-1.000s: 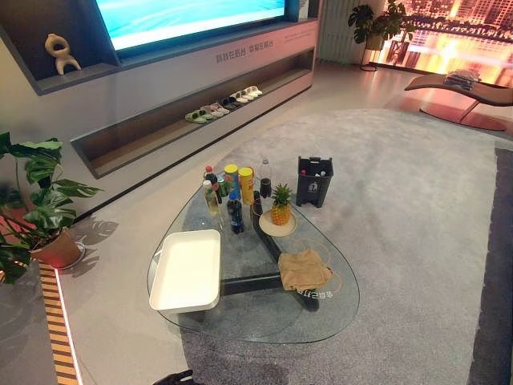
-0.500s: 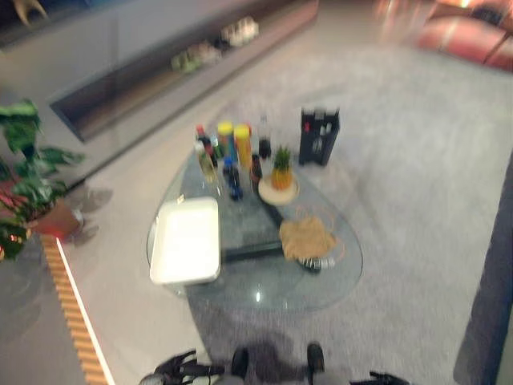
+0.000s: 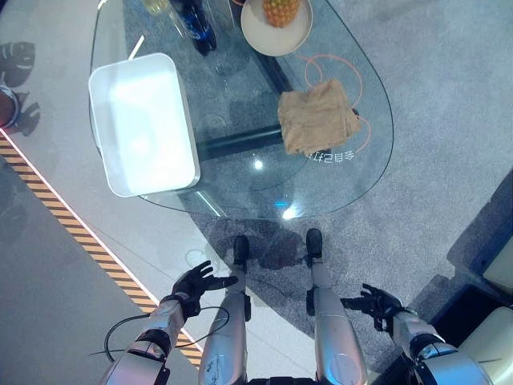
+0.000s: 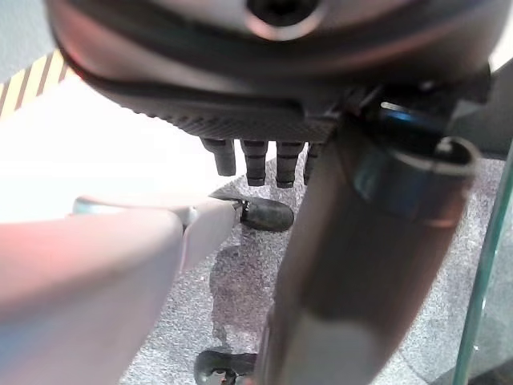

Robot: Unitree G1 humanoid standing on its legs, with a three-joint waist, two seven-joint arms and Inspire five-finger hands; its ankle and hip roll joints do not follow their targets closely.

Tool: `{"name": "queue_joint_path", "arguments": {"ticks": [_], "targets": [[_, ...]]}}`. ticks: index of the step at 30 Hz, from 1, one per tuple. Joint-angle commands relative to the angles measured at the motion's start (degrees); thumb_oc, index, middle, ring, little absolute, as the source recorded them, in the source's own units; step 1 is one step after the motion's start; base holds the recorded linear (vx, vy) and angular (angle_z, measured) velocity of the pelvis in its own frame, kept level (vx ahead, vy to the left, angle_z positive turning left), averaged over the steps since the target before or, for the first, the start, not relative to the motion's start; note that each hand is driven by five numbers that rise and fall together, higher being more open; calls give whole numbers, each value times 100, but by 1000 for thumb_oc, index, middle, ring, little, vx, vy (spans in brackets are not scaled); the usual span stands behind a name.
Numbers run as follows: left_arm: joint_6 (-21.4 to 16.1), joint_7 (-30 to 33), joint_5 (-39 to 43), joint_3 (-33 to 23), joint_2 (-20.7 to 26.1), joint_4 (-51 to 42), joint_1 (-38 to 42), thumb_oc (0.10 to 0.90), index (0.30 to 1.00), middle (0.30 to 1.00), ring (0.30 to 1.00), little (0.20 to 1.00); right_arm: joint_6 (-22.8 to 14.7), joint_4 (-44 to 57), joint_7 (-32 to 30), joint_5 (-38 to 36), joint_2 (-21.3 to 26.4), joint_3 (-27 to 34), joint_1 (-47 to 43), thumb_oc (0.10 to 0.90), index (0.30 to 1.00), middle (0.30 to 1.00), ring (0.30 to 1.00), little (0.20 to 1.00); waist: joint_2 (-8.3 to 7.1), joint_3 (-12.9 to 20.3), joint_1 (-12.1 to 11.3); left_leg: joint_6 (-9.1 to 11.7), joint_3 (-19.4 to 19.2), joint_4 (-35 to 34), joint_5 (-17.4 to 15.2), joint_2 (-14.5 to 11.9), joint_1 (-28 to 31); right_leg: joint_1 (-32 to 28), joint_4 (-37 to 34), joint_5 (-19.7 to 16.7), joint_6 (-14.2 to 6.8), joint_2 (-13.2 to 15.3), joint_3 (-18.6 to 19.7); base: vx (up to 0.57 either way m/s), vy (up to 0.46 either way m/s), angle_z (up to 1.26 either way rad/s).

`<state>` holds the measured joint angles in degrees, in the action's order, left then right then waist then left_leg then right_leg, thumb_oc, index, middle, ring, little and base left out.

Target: Wipe the table with a cloth and put it in the basket.

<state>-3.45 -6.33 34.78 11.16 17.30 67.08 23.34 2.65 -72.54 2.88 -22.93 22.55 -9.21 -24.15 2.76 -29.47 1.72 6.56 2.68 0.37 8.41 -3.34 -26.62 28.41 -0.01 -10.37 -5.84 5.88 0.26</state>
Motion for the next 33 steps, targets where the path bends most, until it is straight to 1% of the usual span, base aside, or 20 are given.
{"name": "queue_joint_path", "arguments": {"ticks": [1,2,3,5,8,10,12,13,16,17,20,23,27,33], "targets": [[-142,108,108,27,283,187,109,800,900,900,900,900,-144,132,-224,-297,225,-183,110,800,900,900,900,900,-101,-32,-61,-367,-179,1241,-336,494,-960,758,1552,871,199,-110,-577,-69,-47,4],[-135,110,112,34,300,173,134,800,900,900,900,900,-169,149,-232,-321,240,-178,88,800,900,900,900,900,-115,-32,-65,-381,-174,1486,-408,499,-1123,911,1745,932,210,-105,-593,-43,-43,4],[-130,114,111,33,309,166,143,800,900,900,900,900,-181,154,-235,-322,248,-172,77,800,900,900,900,900,-119,-32,-67,-388,-172,1588,-440,497,-1196,978,1833,962,215,-105,-596,-20,-44,7],[-125,89,152,27,370,141,159,800,900,900,900,900,-248,171,-259,-363,292,-150,25,800,900,900,900,900,-134,-33,-81,-437,-181,2116,-662,472,-1525,1298,2318,1169,264,-131,-557,-5,-42,12],[-104,57,257,-12,439,82,189,800,900,900,900,900,-424,202,-350,-397,322,-120,-90,800,900,900,900,900,-140,-33,-106,-482,-195,2582,-876,436,-1874,1647,2816,1368,316,-186,-520,7,-43,8],[-109,23,336,-29,475,17,206,800,900,900,900,900,-587,273,-420,-418,351,-93,-191,800,900,900,900,900,-142,-33,-115,-514,-186,2851,-992,415,-2114,1884,3096,1454,358,-202,-486,16,-47,7],[-123,-22,375,-40,492,-1,201,800,900,900,900,900,-647,313,-433,-435,382,-72,-226,800,900,900,900,900,-140,-33,-120,-507,-185,2932,-1022,392,-2200,1960,3185,1482,370,-192,-473,7,-12,3],[-139,-16,444,-36,502,-75,169,800,900,900,900,900,-775,392,-478,-477,423,-62,-268,800,900,900,900,900,-139,-33,-135,-521,-178,3036,-1063,372,-2328,2085,3321,1513,384,-178,-480,0,0,0],[-148,-25,558,-53,539,-131,153,800,900,900,900,900,-941,495,-518,-456,471,-37,-346,800,900,900,900,900,-147,-33,-156,-524,-179,3111,-1095,348,-2473,2224,3426,1537,392,-164,-480,0,0,0],[-152,-30,680,-87,575,-177,144,800,900,900,900,900,-1014,577,-517,-483,552,-18,-420,800,900,900,900,900,-154,-33,-175,-533,-173,3129,-1099,346,-2562,2320,3466,1535,402,-154,-495,0,0,0],[-167,-22,963,-163,609,-230,144,800,900,900,900,900,-1129,695,-586,-537,652,13,-537,800,900,900,900,900,-164,-33,-210,-528,-167,3139,-1087,340,-2706,2461,3522,1534,403,-125,-523,17,-4,4],[-198,-19,1018,-244,632,-256,97,800,900,900,900,900,-1165,817,-684,-529,721,42,-613,800,900,900,900,900,-168,-33,-237,-518,-153,3164,-1078,344,-2837,2583,3568,1526,404,-114,-534,14,6,4],[-164,-92,1128,-295,733,-204,170,800,900,900,900,900,-1212,846,-755,-565,839,61,-716,800,900,900,900,900,-204,-33,-256,-533,-142,3140,-1066,356,-2926,2644,3513,1492,412,-123,-566,9,-1,1],[-216,-167,1210,-259,774,-213,95,800,900,900,900,900,-1515,931,-1001,-847,1071,233,-740,800,900,900,900,900,-242,-33,-262,-549,-105,3139,-1082,370,-2937,2611,3449,1441,407,-170,-572,14,-5,4]]}}
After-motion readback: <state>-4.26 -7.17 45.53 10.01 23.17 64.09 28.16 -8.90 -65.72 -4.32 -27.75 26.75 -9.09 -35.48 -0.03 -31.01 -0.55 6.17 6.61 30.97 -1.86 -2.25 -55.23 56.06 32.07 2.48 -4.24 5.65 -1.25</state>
